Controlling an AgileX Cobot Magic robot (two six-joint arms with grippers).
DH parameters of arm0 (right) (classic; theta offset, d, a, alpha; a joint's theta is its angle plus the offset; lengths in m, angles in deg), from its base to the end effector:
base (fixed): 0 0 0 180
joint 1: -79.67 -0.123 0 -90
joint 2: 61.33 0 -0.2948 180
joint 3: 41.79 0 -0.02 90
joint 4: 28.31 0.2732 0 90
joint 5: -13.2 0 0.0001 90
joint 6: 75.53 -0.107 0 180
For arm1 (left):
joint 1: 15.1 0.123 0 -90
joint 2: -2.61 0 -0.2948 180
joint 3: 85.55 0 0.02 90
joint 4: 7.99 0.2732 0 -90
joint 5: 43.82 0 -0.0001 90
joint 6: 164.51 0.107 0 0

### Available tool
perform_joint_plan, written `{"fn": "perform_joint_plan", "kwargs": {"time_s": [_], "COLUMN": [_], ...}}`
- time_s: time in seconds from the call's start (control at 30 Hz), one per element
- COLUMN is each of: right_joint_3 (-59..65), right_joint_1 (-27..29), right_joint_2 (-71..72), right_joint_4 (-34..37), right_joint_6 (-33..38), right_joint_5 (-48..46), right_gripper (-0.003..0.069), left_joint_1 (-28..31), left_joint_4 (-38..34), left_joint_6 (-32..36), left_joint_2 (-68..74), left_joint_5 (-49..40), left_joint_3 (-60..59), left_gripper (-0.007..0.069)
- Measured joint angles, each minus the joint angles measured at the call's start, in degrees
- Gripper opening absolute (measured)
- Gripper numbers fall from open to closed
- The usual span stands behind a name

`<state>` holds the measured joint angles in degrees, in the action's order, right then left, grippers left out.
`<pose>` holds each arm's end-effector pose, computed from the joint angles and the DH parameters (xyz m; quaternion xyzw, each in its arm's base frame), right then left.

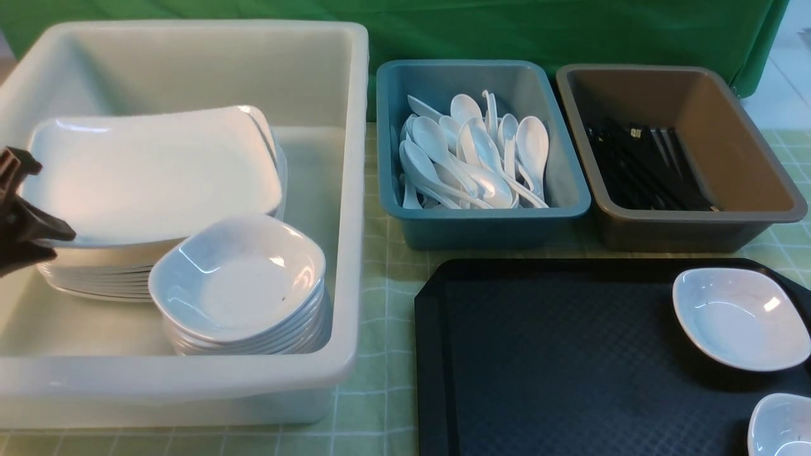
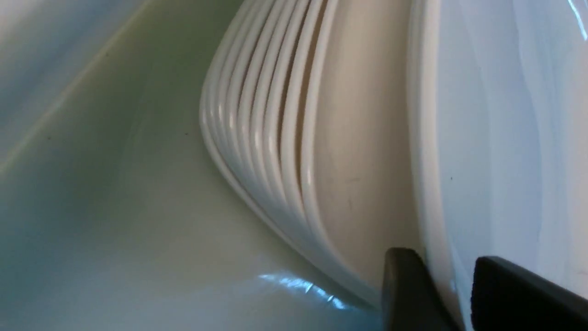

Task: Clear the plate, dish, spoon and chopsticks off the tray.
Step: Use the left arm to put the plate into the large storage box on the left, then use the right arm to grab a small plate from the dinner plate

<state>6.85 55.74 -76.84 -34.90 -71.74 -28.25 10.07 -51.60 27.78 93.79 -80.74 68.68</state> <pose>0.0544 0.0152 0.3105 -0.2015 0.7693 0.0501 0.6042 0.3028 0.0933 0.2315 -0.3388 0.8719 -0.2020 0.2901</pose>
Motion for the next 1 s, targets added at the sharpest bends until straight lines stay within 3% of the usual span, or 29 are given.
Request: {"fn": "perform_joint_plan", "kwargs": {"time_s": [0.03, 0.13, 0.27, 0.57, 0.7, 0.77, 0.8, 0.9, 1.0], "right_joint_3": [0.0, 0.0, 0.0, 0.0, 0.0, 0.0, 0.0, 0.0, 0.0], "right_joint_1": [0.0, 0.0, 0.0, 0.0, 0.0, 0.0, 0.0, 0.0, 0.0], "right_joint_2": [0.0, 0.0, 0.0, 0.0, 0.0, 0.0, 0.0, 0.0, 0.0], "right_joint_4": [0.0, 0.0, 0.0, 0.0, 0.0, 0.0, 0.0, 0.0, 0.0], "right_joint_6": [0.0, 0.0, 0.0, 0.0, 0.0, 0.0, 0.0, 0.0, -0.3], "right_joint_5": [0.0, 0.0, 0.0, 0.0, 0.0, 0.1, 0.1, 0.2, 0.3], "right_gripper": [0.0160, 0.0166, 0.0167, 0.0169, 0.0174, 0.0176, 0.0176, 0.0176, 0.0176], "left_joint_1": [0.0, 0.0, 0.0, 0.0, -0.1, -0.9, -1.1, -1.3, -1.3], "left_joint_4": [0.0, 5.6, 8.8, 14.3, 15.1, 16.4, 16.6, 16.8, 17.2], "left_joint_6": [0.0, 0.0, -0.2, -2.5, -2.9, -2.2, -2.1, -1.7, -1.6], "left_joint_2": [0.0, 0.0, 0.0, 0.0, -0.1, 0.0, 0.0, 0.3, 1.7], "left_joint_5": [0.0, -2.3, -4.6, -16.6, -22.8, -25.0, -25.0, -23.6, -18.9], "left_joint_3": [0.0, 0.6, 3.5, 15.7, 18.1, 18.2, 18.2, 18.2, 18.2], "left_gripper": [0.0261, 0.0402, 0.0507, 0.0533, 0.0442, 0.0276, 0.0262, 0.0081, 0.0000]}}
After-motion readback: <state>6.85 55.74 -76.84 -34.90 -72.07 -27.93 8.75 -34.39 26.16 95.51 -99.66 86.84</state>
